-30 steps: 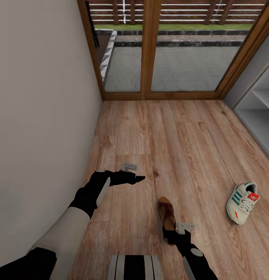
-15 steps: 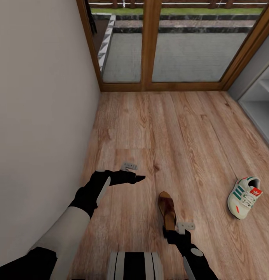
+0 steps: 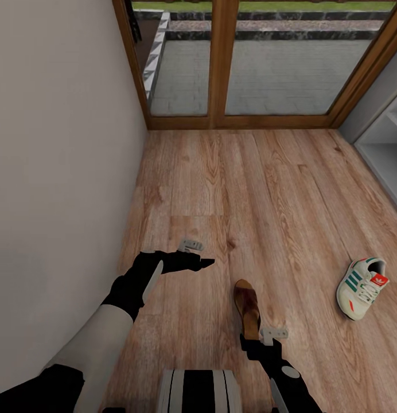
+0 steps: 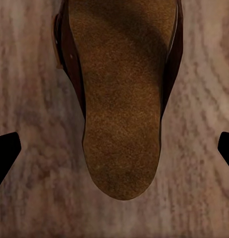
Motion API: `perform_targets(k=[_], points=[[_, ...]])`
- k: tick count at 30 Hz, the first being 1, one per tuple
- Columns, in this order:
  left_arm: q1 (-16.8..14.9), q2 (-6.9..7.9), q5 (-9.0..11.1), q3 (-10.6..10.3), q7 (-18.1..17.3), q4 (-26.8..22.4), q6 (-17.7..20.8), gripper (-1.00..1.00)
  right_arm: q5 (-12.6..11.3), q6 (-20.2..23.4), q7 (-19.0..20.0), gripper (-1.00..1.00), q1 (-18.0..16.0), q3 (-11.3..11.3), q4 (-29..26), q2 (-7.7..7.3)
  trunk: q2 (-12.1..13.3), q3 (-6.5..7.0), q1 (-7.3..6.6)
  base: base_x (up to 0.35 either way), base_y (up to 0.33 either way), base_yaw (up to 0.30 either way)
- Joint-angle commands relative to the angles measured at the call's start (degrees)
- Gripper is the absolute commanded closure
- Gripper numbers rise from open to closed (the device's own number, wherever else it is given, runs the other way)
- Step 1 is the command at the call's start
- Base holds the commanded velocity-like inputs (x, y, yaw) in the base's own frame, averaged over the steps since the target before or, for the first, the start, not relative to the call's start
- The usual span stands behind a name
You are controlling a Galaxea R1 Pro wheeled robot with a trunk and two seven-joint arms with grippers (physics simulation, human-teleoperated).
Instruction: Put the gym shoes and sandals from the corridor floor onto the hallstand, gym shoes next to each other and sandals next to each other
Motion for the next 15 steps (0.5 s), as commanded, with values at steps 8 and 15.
perform_targets(k=[8, 15], points=[[-0.1, -0.01, 0.0, 0.0, -0.1, -0.1, 0.4, -1.0, -0.1, 0.3, 0.0, -1.0, 0.0, 0.0, -0.1, 0.01, 0.0, -0.04, -0.01, 0.0, 0.0, 0.0], [-0.3, -0.1, 0.1, -0.1, -0.1, -0.1, 0.5, -1.0, -0.1, 0.3, 0.0, -1.0, 0.0, 0.1, 0.0, 0.01, 0.0, -0.04, -0.01, 0.0, 0.0, 0.0]])
